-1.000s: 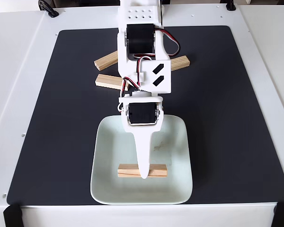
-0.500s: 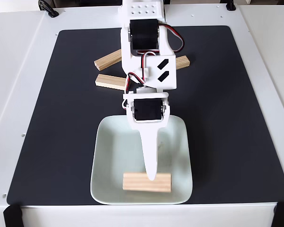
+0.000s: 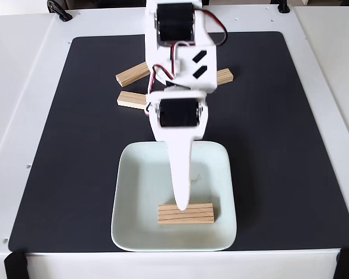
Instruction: Pick up the wooden block and place them on the plate.
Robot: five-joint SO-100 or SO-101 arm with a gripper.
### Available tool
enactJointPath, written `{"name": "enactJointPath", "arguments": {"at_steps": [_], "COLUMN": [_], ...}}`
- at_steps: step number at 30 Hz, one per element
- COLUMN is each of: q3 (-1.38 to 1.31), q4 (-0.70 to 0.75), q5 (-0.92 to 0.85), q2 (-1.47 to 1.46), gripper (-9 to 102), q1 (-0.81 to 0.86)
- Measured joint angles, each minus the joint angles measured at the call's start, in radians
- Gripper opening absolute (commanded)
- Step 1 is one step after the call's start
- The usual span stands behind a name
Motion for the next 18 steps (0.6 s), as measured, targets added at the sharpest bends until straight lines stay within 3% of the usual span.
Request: {"name": "enactJointPath", "arguments": {"at_steps": [7, 12, 18], "q3": [0.365, 0.724, 1.072], "q4": [0.000, 0.000, 0.000], "q5": [0.000, 0.000, 0.000], "q2": [0.380, 0.669, 0.943], "gripper": [19, -1, -1], "q1": [0.000, 0.000, -0.009]}}
